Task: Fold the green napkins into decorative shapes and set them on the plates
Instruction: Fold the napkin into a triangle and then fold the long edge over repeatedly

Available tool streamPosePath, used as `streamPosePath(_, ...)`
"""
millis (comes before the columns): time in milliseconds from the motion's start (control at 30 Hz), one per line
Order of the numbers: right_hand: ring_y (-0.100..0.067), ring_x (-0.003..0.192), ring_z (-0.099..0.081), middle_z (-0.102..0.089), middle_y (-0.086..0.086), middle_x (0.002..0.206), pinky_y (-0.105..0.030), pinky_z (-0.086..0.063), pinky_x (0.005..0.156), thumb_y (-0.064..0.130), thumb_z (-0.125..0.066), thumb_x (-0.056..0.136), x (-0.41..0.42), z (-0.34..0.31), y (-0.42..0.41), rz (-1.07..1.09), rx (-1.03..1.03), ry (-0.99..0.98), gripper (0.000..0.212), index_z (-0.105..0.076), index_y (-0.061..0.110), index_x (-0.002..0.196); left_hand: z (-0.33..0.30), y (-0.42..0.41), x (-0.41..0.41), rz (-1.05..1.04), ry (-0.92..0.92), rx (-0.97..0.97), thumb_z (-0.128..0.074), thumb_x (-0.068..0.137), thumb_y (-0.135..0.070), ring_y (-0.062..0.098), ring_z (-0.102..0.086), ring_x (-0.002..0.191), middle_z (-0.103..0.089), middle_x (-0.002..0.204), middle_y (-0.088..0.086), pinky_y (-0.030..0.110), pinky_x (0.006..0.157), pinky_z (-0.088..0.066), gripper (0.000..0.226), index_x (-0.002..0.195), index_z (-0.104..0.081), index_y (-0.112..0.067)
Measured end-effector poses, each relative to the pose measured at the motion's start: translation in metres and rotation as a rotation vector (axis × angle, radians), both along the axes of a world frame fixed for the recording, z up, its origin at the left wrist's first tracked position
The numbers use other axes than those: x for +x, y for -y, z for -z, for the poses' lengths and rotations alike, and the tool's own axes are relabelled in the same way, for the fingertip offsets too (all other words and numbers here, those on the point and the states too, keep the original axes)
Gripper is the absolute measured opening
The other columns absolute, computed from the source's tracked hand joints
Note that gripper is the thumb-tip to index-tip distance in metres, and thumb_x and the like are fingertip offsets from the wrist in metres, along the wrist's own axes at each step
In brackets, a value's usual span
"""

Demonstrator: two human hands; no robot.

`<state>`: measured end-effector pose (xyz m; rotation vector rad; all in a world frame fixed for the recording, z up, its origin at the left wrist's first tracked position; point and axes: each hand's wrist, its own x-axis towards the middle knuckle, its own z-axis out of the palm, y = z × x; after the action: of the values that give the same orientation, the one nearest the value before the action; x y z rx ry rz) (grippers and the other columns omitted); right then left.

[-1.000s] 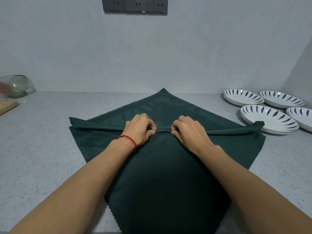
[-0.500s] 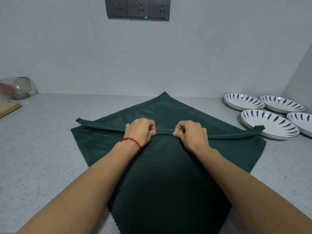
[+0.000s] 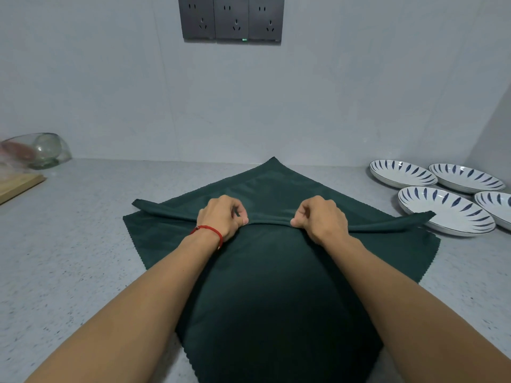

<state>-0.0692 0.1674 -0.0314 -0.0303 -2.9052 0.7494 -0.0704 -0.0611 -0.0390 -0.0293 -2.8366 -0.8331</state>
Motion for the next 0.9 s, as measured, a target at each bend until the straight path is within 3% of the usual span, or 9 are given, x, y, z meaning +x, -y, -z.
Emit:
streamPosePath(100,-0.021,0.085,-0.061,-0.067,0.009,0.083,-0.033,-0.044,0.070,0.033,-0.071,0.090,0.013,0.009,-0.007,-0.094,0.101,-0.137,0.015,-0.067,0.022,0.082,0.001,0.003,0.004,0.005,-0.010,-0.051,-0.076,0.085,-0.033,0.015,-0.065,0.091,-0.070,0.082,-0.011,0.034,0.080,-0.049,0.006,0.084,-0.076,-0.028)
streamPosePath(200,-0.016,0.093,-0.056,-0.061,0.012,0.089,-0.034,-0.046,0.073,0.036,-0.065,0.095,0.019,0.016,-0.032,-0.160,0.147,-0.198,0.010,-0.073,0.031,0.091,0.006,0.021,0.003,-0.022,0.036,-0.013,-0.074,0.086,-0.036,0.008,-0.064,0.098,-0.072,0.089,-0.019,0.039,0.097,-0.047,0.007,0.086,-0.077,-0.042)
streamPosePath(367,-0.021,0.089,-0.061,-0.063,0.012,0.084,-0.041,-0.052,0.078,0.029,-0.071,0.092,0.019,0.025,-0.078,-0.137,0.099,-0.256,0.007,-0.076,0.032,0.088,0.005,0.056,0.000,-0.040,0.081,0.140,-0.075,0.083,-0.023,0.009,-0.065,0.107,-0.072,0.088,-0.024,0.040,0.107,-0.045,0.046,0.063,-0.067,-0.064)
streamPosePath(467,-0.021,0.084,-0.062,-0.064,0.012,0.081,-0.043,-0.051,0.082,0.026,-0.075,0.089,0.019,0.028,-0.087,-0.125,0.075,-0.277,0.008,-0.074,0.032,0.083,0.006,0.060,0.003,-0.055,0.049,0.174,-0.068,0.079,-0.014,0.011,-0.068,0.093,-0.072,0.076,-0.022,0.040,0.100,-0.050,0.039,0.070,-0.071,-0.052)
streamPosePath(567,-0.018,0.083,-0.054,-0.059,0.012,0.079,-0.039,-0.037,0.079,0.024,-0.070,0.091,0.019,0.030,-0.087,-0.156,0.193,-0.331,0.011,-0.068,0.032,0.084,0.004,0.060,0.006,-0.053,-0.016,0.167,-0.070,0.078,-0.007,0.013,-0.065,0.075,-0.070,0.070,-0.011,0.030,0.084,-0.054,0.025,0.077,-0.068,-0.031)
streamPosePath(633,-0.018,0.083,-0.053,-0.059,0.012,0.080,-0.037,-0.034,0.076,0.023,-0.068,0.093,0.020,0.030,-0.088,-0.179,0.232,-0.352,0.011,-0.068,0.031,0.085,0.005,0.062,0.008,-0.030,-0.048,0.105,-0.075,0.081,-0.010,0.013,-0.067,0.078,-0.072,0.076,-0.009,0.028,0.082,-0.055,0.017,0.076,-0.074,-0.026)
streamPosePath(767,-0.020,0.085,-0.057,-0.058,0.012,0.085,-0.037,-0.041,0.075,0.032,-0.062,0.096,0.023,0.031,-0.089,-0.258,0.397,-0.371,0.010,-0.068,0.029,0.088,0.005,0.070,0.013,0.062,-0.087,-0.019,-0.077,0.085,-0.018,0.015,-0.065,0.093,-0.066,0.089,-0.012,0.037,0.088,-0.054,0.006,0.086,-0.080,-0.023)
streamPosePath(900,-0.021,0.083,-0.055,-0.056,0.012,0.080,-0.040,-0.046,0.073,0.039,-0.063,0.095,0.020,0.028,-0.084,-0.207,0.309,-0.330,0.018,-0.068,0.028,0.082,0.006,0.067,0.014,0.038,-0.138,-0.075,-0.074,0.087,-0.023,0.017,-0.060,0.096,-0.062,0.082,-0.018,0.041,0.091,-0.047,0.009,0.081,-0.079,-0.026)
